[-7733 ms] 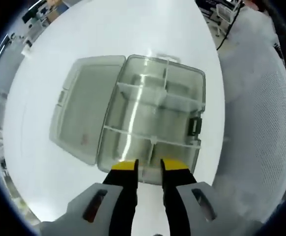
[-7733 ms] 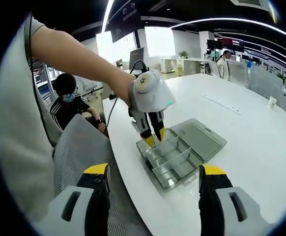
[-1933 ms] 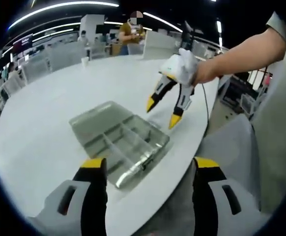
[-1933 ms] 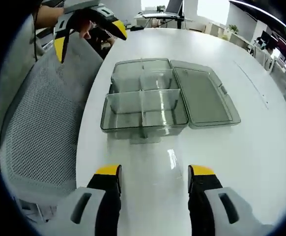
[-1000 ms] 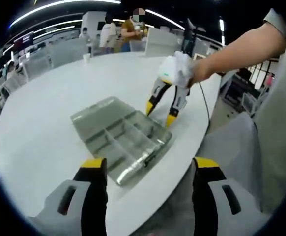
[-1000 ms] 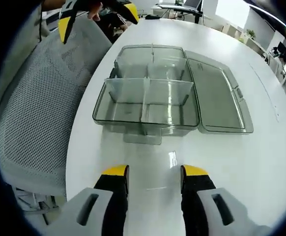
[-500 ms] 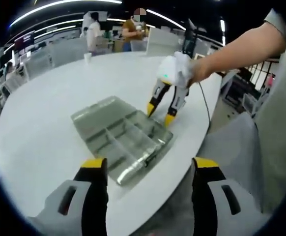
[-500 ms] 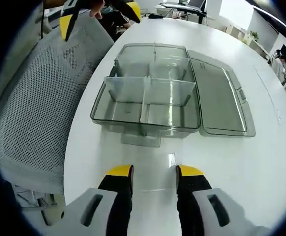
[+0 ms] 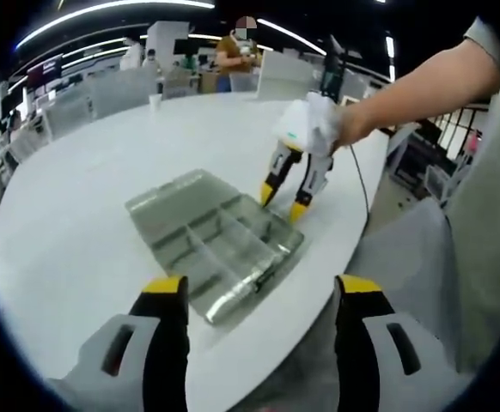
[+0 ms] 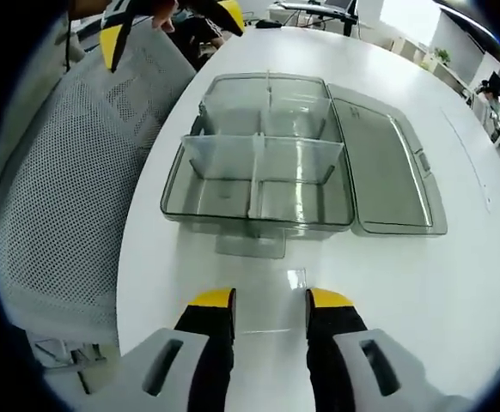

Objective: Insert the divider into the dual guide fixture by aligning both edges with the guide slots and pushing it downward to the bottom, including one-sided entry, uneven engagement, binding, and posture correction.

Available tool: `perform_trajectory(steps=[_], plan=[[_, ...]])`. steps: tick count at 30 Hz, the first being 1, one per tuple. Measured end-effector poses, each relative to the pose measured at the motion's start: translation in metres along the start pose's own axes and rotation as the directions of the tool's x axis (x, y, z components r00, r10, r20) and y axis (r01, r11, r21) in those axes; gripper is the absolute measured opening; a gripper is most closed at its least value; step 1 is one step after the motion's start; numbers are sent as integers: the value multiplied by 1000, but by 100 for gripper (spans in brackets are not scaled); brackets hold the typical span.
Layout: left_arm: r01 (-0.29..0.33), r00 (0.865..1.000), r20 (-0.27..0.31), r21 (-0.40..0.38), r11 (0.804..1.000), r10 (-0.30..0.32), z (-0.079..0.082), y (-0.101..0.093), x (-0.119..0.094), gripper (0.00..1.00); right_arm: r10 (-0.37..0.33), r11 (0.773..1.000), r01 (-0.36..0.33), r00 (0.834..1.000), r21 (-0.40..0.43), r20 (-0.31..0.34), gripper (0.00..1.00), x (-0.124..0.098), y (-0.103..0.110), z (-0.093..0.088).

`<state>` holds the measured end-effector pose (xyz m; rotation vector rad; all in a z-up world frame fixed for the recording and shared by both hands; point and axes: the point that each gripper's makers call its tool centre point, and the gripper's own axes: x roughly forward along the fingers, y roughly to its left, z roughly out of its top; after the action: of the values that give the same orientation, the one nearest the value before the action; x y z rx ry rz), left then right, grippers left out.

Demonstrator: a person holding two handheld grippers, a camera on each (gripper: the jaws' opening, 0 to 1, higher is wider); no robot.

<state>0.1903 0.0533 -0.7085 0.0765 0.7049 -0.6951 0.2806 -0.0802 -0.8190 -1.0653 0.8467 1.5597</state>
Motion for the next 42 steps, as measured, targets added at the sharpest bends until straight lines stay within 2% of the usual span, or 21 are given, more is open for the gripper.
perform_trajectory(steps=[15,22,42], plan=[[5,1000,-3,8,1000,-5,2,-5,1,67,-43,995,42,999,93,12,27,-17,2,-6],[15,1000,3,13,1000,-16,4,-7,3,67,-73,992,70,997,108,22,27,-28,7,-3],[38,999,11,27,999,-38,8,-11,2,66,-198,973,180,972,145,123,27,-63,23,37]])
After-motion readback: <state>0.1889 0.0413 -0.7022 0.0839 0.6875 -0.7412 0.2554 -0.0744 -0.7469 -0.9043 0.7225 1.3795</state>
